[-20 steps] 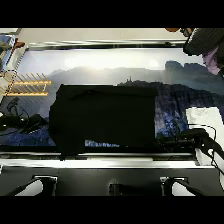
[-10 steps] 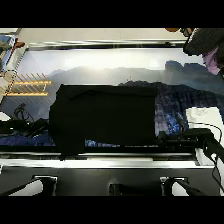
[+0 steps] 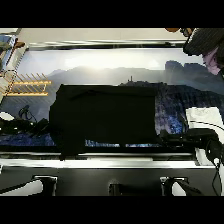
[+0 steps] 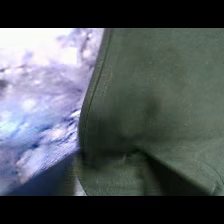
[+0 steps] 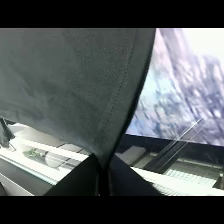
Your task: Fold the clothes and pants, and hang the long-sleeved shirts on hangers.
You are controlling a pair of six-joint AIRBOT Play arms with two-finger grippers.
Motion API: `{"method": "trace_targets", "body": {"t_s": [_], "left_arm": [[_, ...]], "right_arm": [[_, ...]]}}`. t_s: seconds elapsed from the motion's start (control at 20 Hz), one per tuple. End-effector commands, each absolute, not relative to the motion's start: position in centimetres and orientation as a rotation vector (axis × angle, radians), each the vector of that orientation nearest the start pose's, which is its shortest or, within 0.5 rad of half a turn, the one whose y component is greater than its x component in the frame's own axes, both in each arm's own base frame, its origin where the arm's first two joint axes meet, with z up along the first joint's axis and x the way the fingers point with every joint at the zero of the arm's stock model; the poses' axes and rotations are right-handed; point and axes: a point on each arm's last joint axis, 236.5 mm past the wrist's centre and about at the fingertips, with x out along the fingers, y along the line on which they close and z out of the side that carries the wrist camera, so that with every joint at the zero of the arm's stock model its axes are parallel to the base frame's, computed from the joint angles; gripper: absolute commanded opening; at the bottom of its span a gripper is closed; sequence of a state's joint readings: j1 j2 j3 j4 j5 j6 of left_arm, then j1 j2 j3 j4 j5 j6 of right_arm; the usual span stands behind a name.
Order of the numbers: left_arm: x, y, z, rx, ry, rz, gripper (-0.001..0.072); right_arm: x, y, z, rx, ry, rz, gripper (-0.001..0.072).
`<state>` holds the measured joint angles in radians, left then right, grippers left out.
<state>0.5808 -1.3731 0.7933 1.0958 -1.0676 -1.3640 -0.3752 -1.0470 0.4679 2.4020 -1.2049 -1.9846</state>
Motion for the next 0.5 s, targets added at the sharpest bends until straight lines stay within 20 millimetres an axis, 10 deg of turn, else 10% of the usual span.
{"method": "trace_targets", "body": {"t_s": [0.0, 0.25, 0.45], "left_arm": [[29.5, 7.0, -11.7, -0.810, 1.422, 0.136, 0.0135], [32.1, 5.6, -9.0, -0.867, 1.321, 0.071, 0.0019], [37.2, 6.6, -0.4, -0.799, 1.078, 0.018, 0.0019]], "right_arm": [[24.4, 8.1, -5.4, 0.851, 1.346, 0.319, 0.0029], [27.1, 9.1, -2.2, 0.906, 1.207, 0.396, 0.0028], [33.9, 6.4, 4.8, 0.798, 0.955, 0.396, 0.0028]]}}
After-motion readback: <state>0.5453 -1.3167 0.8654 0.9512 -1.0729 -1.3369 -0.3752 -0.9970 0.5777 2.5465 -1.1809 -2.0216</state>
